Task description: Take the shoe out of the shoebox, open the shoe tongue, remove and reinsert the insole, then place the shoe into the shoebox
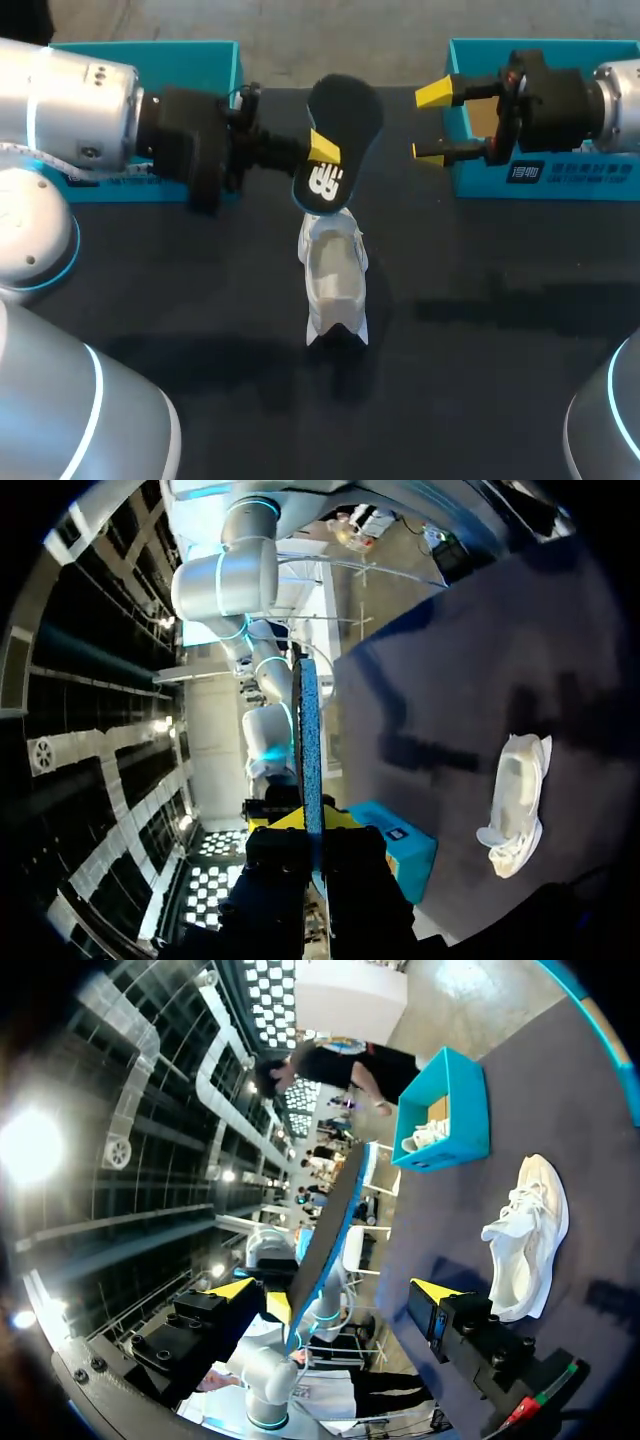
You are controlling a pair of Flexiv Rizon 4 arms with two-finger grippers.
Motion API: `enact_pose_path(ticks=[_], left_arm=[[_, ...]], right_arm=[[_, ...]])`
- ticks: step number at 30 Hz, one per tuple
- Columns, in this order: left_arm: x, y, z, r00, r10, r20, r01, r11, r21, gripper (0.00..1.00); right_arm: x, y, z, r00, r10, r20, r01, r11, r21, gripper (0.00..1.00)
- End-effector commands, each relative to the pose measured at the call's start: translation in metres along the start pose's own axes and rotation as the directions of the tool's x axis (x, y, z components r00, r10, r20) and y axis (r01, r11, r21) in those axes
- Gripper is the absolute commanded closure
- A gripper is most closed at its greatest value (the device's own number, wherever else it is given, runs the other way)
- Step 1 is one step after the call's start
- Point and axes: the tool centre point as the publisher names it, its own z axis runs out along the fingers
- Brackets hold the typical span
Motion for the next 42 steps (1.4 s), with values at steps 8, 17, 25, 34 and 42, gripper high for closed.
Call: enact_pose_path(ticks=[8,17,25,34,42], left_arm=[[0.014,0.001,0.026,0.998,0.032,0.048,-0.032,0.999,-0.008,1.0],[0.015,0.009,0.051,0.987,0.124,0.102,-0.12,0.992,-0.044,1.0],[0.016,0.005,0.065,0.98,0.152,0.126,-0.146,0.988,-0.057,1.0],[0.016,0.004,0.067,0.981,0.145,0.131,-0.136,0.988,-0.073,1.0],[0.02,0.002,0.065,0.981,0.14,0.131,-0.13,0.988,-0.087,1.0]], right_arm=[[-0.004,0.005,0.011,0.999,0.048,-0.001,-0.048,0.999,0.004,0.0],[-0.007,0.006,0.019,0.995,0.102,-0.004,-0.102,0.995,0.002,0.0],[-0.012,0.009,0.021,0.991,0.132,-0.015,-0.133,0.991,-0.018,0.14],[-0.016,0.011,0.021,0.988,0.152,-0.02,-0.152,0.988,-0.023,0.6],[-0.022,0.013,0.018,0.985,0.17,-0.026,-0.172,0.984,-0.051,0.77]])
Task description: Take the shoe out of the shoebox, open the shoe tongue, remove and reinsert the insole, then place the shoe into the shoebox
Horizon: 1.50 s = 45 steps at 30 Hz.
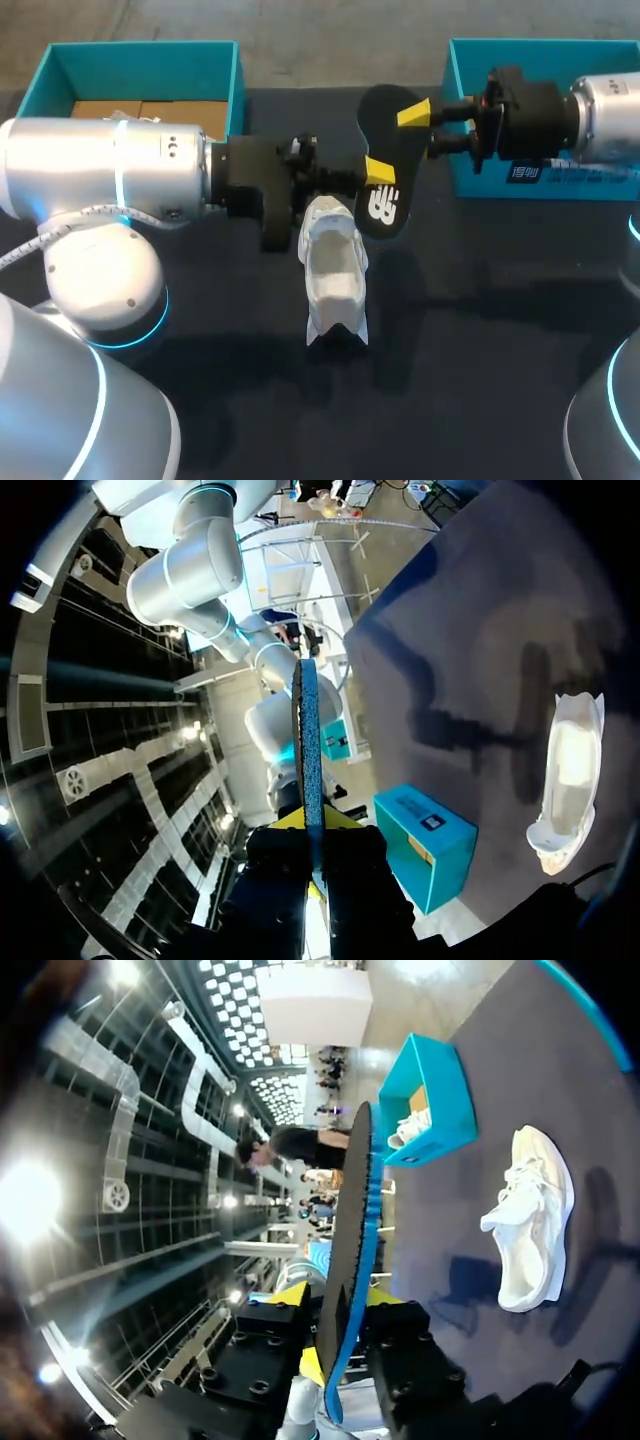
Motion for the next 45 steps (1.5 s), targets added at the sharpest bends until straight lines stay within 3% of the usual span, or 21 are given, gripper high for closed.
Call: enact_pose_path(ticks=[1,2,3,12,13,14,21,31,39,45], left_arm=[[0.002,-0.003,-0.003,1.0,0.001,0.001,-0.001,1.0,-0.007,1.0],[0.003,-0.004,-0.003,1.0,0.0,0.0,0.0,1.0,-0.007,1.0],[0.003,-0.004,-0.003,1.0,-0.003,0.0,0.003,1.0,-0.007,1.0],[0.005,-0.005,-0.004,1.0,-0.013,-0.007,0.013,1.0,-0.004,0.98],[0.005,-0.004,-0.003,1.0,-0.02,-0.015,0.02,1.0,-0.001,0.19],[0.004,-0.004,-0.004,1.0,-0.023,-0.014,0.023,1.0,-0.001,0.0],[-0.003,0.003,-0.015,0.996,-0.057,-0.073,0.059,0.998,0.018,0.0],[-0.009,0.017,-0.037,0.955,-0.116,-0.273,0.137,0.989,0.06,0.0],[-0.013,0.032,-0.06,0.884,-0.181,-0.432,0.235,0.969,0.074,0.0],[-0.023,0.042,-0.071,0.822,-0.172,-0.543,0.285,0.949,0.132,0.0]], right_arm=[[-0.003,-0.002,0.001,1.0,0.003,0.0,-0.003,1.0,-0.013,0.79],[-0.003,-0.001,0.0,1.0,0.004,0.0,-0.004,1.0,-0.016,0.84],[-0.003,-0.001,0.0,1.0,0.005,0.0,-0.005,1.0,-0.019,1.0],[-0.005,0.001,0.001,1.0,0.007,-0.002,-0.007,1.0,-0.014,1.0],[-0.006,0.002,0.0,1.0,0.009,-0.002,-0.009,1.0,-0.017,1.0],[-0.007,0.002,0.0,1.0,0.01,-0.002,-0.01,1.0,-0.018,1.0],[-0.013,0.005,0.0,1.0,0.02,0.011,-0.02,1.0,-0.014,1.0],[-0.024,0.006,0.004,0.999,0.037,0.04,-0.037,0.999,-0.008,1.0],[-0.032,0.005,0.008,0.997,0.051,0.063,-0.051,0.999,-0.004,1.0],[-0.036,0.005,0.01,0.995,0.059,0.077,-0.06,0.998,0.0,1.0]])
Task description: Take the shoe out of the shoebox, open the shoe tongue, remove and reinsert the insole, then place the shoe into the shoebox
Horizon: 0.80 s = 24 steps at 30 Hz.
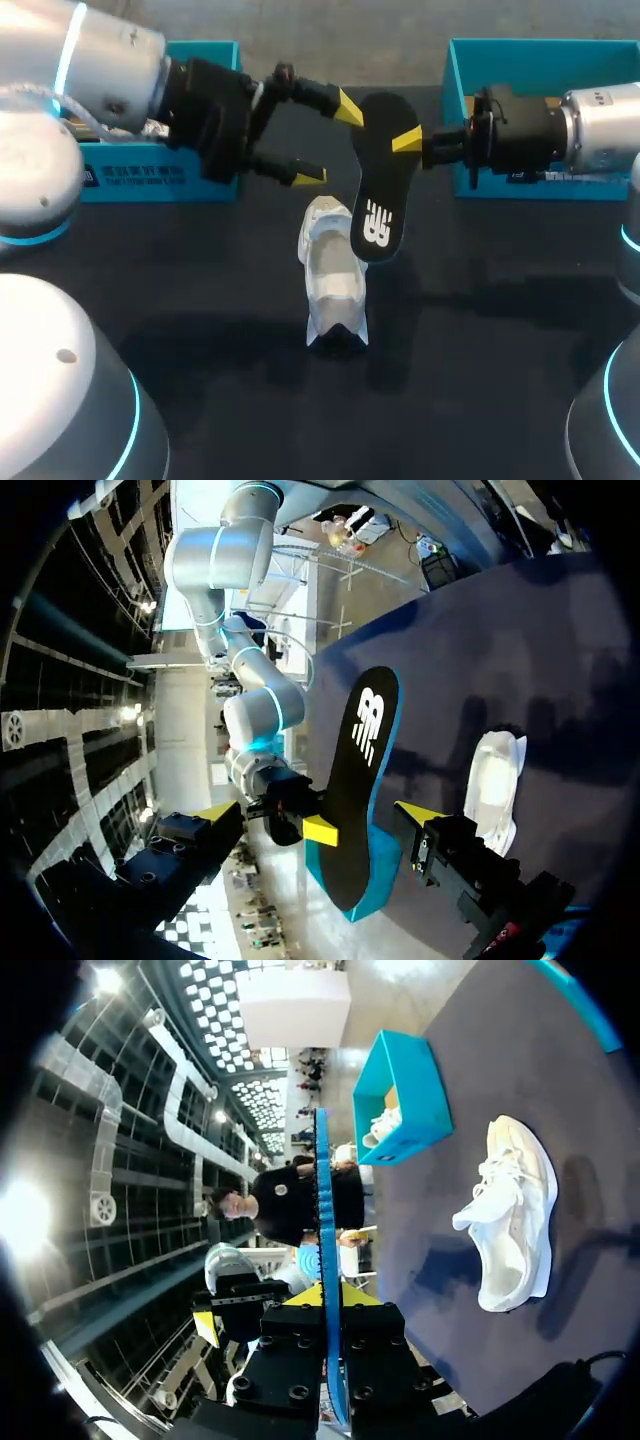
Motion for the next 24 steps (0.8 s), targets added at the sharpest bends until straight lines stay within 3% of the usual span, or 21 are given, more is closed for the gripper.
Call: enact_pose_path(ticks=[1,2,14,24], left_arm=[[-0.008,0.007,-0.016,0.971,0.003,-0.24,0.014,0.997,0.069,0.0],[-0.011,0.008,-0.022,0.955,0.004,-0.297,0.025,0.995,0.095,0.0],[-0.031,0.02,-0.042,0.84,0.028,-0.542,0.083,0.98,0.18,0.0],[-0.045,0.03,-0.046,0.743,0.08,-0.664,0.081,0.975,0.208,0.0]], right_arm=[[-0.002,0.001,0.004,1.0,0.005,0.011,-0.005,1.0,0.002,1.0],[-0.003,0.001,0.005,1.0,0.006,0.016,-0.006,1.0,0.004,1.0],[-0.012,0.0,0.013,0.999,0.011,0.048,-0.012,1.0,0.023,1.0],[-0.017,0.001,0.016,0.998,0.017,0.055,-0.019,0.999,0.028,1.0]])
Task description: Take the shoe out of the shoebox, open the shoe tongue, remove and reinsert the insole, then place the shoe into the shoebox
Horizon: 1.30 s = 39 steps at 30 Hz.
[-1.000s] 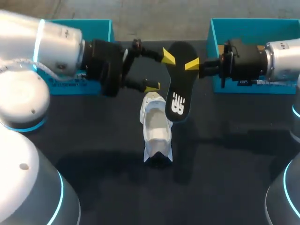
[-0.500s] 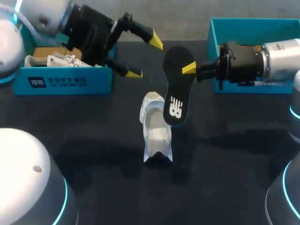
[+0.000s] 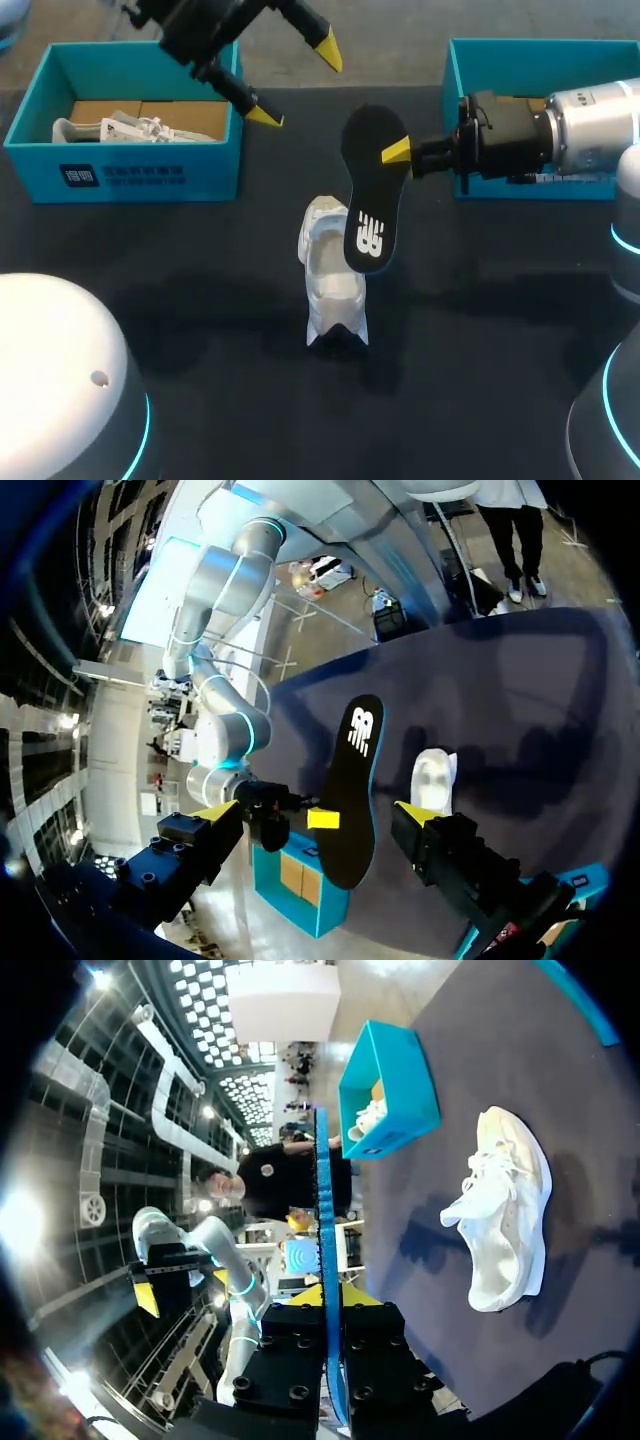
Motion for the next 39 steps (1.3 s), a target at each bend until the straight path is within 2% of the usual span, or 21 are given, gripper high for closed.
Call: enact_pose_path(ticks=[1,13,17,27,39], left_arm=[[-0.011,0.01,-0.004,0.922,0.02,-0.387,-0.003,0.999,0.045,0.0],[-0.025,0.02,-0.009,0.854,0.074,-0.515,-0.056,0.997,0.052,0.0],[-0.03,0.023,-0.009,0.839,0.091,-0.536,-0.087,0.996,0.033,0.0],[-0.032,0.027,-0.01,0.782,0.075,-0.618,-0.081,0.997,0.019,0.0],[-0.035,0.032,-0.006,0.794,0.071,-0.604,-0.11,0.993,-0.028,0.0]], right_arm=[[-0.002,0.001,0.003,1.0,0.005,0.004,-0.005,1.0,0.0,1.0],[-0.002,0.004,0.004,1.0,0.01,0.004,-0.01,1.0,0.003,1.0],[-0.001,0.005,0.004,1.0,0.006,0.004,-0.006,1.0,0.004,1.0],[-0.002,0.006,0.007,1.0,0.001,0.002,-0.001,1.0,0.006,1.0],[-0.005,0.004,0.007,1.0,0.002,0.001,-0.002,1.0,0.001,1.0]])
